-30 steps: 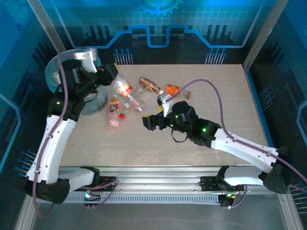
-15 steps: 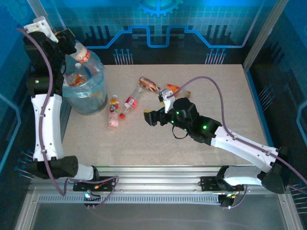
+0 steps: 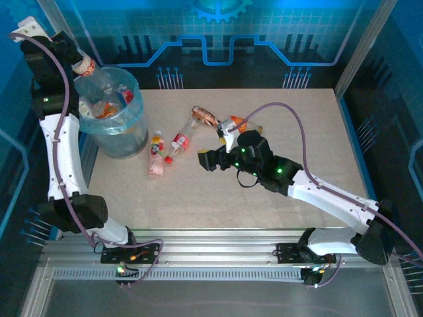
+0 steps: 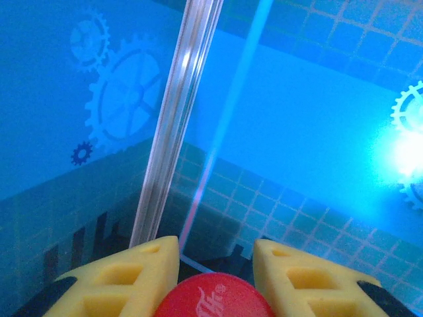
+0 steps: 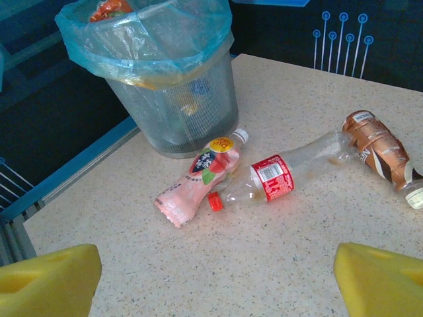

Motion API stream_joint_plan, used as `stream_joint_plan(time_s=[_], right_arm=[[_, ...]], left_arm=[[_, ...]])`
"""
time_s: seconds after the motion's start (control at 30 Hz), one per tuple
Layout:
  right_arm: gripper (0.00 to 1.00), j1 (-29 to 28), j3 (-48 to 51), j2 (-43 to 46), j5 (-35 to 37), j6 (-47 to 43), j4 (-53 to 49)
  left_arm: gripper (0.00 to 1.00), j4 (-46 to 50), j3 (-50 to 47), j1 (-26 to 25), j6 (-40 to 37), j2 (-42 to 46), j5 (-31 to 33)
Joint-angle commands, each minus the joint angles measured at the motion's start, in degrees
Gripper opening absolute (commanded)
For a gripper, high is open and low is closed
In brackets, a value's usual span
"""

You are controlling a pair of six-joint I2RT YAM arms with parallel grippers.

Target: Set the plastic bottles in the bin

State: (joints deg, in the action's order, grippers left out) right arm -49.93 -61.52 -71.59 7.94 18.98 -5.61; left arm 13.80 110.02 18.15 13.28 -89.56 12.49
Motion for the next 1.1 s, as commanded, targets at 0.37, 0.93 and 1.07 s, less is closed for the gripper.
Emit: stream_joint_plan(time_s=[0.37, 0.93, 1.07], right_arm=[[0.91, 0.75, -1.33, -0.73, -3.10, 0.95, -1.17], [0.90, 0.19, -2.20, -1.83, -4.26, 1.72, -3.04], [0.89, -0.13, -1.90, -1.71, -4.05, 2.11, -3.08]], left_arm=[[0.00, -8.22, -6.44, 1.76, -7.71, -6.06, -6.51], [0.00, -9.36, -16.85, 1.92, -10.70, -6.77, -9.21], [0.00, -7.89, -16.68, 2.75, -8.19, -7.22, -11.71]])
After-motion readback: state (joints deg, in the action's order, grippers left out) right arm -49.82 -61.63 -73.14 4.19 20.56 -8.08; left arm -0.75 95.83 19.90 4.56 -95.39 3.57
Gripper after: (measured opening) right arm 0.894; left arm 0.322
